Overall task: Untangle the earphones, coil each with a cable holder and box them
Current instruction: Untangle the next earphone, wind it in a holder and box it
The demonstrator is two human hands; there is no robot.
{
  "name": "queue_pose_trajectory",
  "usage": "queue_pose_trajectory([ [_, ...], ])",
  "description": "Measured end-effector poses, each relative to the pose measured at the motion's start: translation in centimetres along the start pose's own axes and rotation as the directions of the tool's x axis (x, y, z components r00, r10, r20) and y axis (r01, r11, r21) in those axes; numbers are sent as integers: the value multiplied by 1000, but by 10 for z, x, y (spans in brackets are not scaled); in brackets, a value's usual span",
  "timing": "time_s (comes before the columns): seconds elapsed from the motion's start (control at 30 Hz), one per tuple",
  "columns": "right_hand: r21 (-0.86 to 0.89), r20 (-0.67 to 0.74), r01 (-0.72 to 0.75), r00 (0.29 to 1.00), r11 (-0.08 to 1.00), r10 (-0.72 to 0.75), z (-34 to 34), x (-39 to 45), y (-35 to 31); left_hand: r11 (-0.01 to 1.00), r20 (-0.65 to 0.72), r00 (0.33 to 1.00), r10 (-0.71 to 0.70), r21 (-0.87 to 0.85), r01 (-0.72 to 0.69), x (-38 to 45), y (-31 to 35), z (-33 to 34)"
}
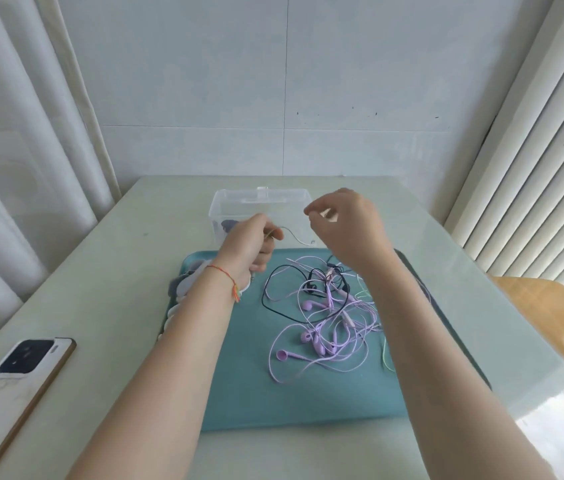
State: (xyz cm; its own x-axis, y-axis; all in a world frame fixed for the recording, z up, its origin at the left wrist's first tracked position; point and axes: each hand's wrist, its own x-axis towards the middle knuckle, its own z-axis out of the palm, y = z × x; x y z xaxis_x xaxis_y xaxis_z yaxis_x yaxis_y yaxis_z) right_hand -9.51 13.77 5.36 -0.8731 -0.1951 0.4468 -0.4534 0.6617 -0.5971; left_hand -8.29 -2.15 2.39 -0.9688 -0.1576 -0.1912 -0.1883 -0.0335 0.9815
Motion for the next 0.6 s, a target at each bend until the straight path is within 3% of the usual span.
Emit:
queue_pose_trajectory([
  [0.1, -66, 66, 112, 992, 991, -108, 16, -2, 3, 1000, 119, 993, -13, -6, 14, -2, 0, 4],
  [0.23, -76, 252, 64, 967, 995, -43, 24, -3, 4, 991, 265, 964, -9, -124, 43, -3, 2, 2],
  [0.43, 44, 189, 14, 982, 999, -22, 6, 2, 7, 973, 474, 880, -15, -198, 123, -7, 1, 1],
  [0.6, 121, 117, 11, 993, 993, -25, 5, 1, 7, 942, 554, 833, 14, -286, 174, -15, 3, 10],
])
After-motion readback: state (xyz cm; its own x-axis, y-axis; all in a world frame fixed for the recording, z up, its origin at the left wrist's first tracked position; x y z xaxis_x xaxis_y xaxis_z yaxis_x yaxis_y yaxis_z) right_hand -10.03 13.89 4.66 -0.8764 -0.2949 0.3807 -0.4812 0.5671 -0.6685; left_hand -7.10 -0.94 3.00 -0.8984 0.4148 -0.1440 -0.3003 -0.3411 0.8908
